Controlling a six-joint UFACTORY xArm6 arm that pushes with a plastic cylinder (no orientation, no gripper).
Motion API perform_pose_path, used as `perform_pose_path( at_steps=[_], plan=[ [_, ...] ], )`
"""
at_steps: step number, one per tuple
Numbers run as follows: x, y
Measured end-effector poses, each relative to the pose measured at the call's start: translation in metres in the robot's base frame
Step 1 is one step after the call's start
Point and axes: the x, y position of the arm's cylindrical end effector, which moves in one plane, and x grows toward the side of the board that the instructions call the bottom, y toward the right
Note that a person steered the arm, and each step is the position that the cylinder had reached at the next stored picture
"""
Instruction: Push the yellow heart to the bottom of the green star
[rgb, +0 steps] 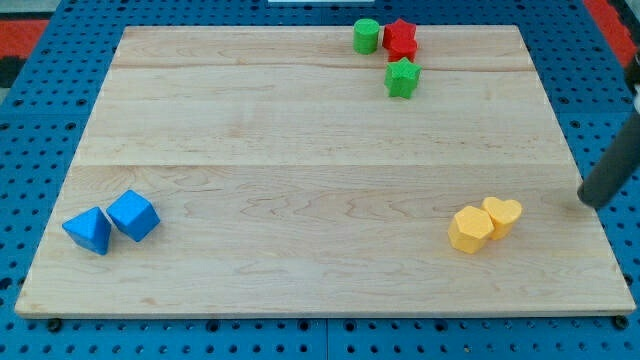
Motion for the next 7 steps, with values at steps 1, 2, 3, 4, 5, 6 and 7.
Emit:
perform_pose_path(
  at_steps=[1,2,3,4,5,6,7],
  plan=[
    [0.038,-0.039],
    [0.003,-0.103],
    [-0.061,-0.110],
    [-0.080,-0.123],
    [-0.036,-0.127],
    [-0.067,-0.151],
    [-0.105,-0.178]
  ],
)
